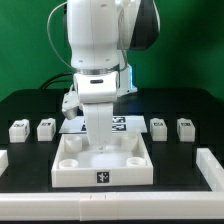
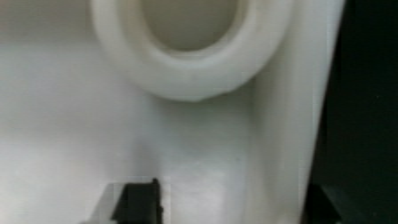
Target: Assemble one leg
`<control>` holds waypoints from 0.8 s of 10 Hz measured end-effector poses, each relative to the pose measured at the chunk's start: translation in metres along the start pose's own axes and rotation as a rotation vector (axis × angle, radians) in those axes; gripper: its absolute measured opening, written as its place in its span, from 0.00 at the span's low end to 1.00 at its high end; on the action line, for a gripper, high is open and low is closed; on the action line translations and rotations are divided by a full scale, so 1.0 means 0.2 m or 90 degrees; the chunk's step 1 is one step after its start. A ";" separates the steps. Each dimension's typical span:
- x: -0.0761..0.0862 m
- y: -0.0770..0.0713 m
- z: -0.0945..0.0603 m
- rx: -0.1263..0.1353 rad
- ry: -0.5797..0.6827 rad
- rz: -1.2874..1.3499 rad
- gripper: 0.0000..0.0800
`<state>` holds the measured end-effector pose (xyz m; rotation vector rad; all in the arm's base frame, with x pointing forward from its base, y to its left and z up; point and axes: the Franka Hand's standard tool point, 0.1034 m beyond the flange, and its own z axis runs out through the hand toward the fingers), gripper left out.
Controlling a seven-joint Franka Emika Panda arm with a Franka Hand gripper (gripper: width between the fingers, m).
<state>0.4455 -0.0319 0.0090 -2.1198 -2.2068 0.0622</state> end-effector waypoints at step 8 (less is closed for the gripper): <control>0.01 0.02 -0.01 -0.009 0.000 0.004 0.08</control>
Offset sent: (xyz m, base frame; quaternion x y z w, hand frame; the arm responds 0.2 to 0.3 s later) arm 0.0000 0.0000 0.0000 0.0000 0.0000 0.0000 1.0000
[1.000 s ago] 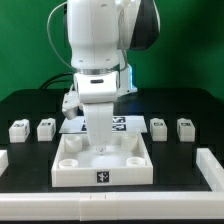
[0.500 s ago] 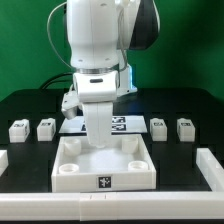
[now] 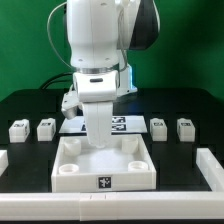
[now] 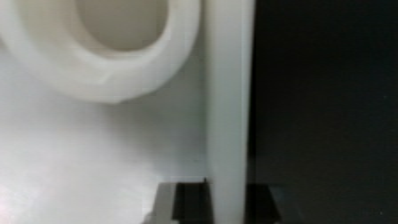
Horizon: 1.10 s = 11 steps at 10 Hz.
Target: Assemble one leg
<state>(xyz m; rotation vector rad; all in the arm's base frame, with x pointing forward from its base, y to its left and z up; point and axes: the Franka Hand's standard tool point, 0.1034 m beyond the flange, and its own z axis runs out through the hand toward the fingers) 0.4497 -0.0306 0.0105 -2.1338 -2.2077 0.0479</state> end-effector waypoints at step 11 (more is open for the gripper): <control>0.46 0.28 0.00 0.006 0.018 0.062 0.08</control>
Offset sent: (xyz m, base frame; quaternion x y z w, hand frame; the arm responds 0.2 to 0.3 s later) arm 0.0653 0.0580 0.0007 -0.0200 0.0148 0.0304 0.9992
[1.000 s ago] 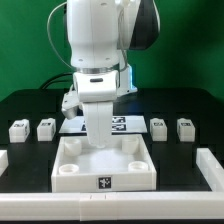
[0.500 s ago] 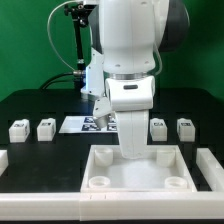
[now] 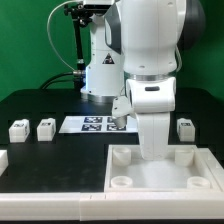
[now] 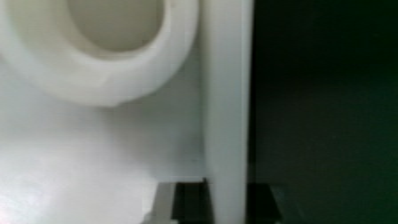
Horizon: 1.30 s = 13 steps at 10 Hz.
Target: Assemble one leg
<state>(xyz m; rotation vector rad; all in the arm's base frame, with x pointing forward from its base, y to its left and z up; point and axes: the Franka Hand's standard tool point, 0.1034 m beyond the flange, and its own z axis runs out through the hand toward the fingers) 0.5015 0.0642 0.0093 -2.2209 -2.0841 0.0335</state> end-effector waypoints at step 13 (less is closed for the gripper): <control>-0.01 0.00 0.00 -0.010 0.002 0.001 0.81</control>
Offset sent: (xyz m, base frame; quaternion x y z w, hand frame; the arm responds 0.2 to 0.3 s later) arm 0.0000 0.0000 0.0000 0.0000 0.0000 0.0000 1.0000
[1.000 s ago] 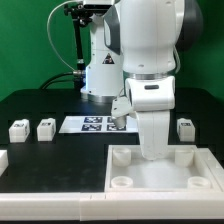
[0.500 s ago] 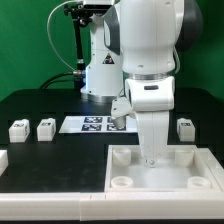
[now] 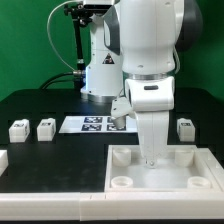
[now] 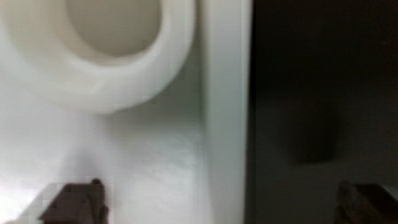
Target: Assemble one leg
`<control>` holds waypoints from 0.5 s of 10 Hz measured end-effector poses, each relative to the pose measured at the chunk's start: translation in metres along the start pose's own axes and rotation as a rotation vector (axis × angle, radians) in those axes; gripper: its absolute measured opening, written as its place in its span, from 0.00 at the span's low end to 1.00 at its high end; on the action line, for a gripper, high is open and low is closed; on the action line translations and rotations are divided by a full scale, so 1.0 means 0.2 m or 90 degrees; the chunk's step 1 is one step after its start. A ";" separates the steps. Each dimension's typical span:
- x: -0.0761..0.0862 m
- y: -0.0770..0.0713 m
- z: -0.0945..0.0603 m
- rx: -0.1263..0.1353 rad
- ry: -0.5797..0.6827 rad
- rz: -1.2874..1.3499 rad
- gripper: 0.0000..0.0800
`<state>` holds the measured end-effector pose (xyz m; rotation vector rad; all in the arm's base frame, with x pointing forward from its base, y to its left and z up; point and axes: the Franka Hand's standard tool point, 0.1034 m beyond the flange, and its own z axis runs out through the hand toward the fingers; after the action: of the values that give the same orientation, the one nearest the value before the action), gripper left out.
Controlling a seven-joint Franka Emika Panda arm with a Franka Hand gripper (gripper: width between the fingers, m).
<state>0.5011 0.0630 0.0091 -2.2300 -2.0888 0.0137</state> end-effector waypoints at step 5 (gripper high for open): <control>0.24 -0.15 -0.25 -0.039 0.006 0.339 0.81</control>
Offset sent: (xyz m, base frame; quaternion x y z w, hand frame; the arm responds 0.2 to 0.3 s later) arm -0.0280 0.0371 0.0408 -0.0132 -0.0174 0.1762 0.9841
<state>0.4777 0.1098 0.0634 -2.7405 -1.4462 -0.0252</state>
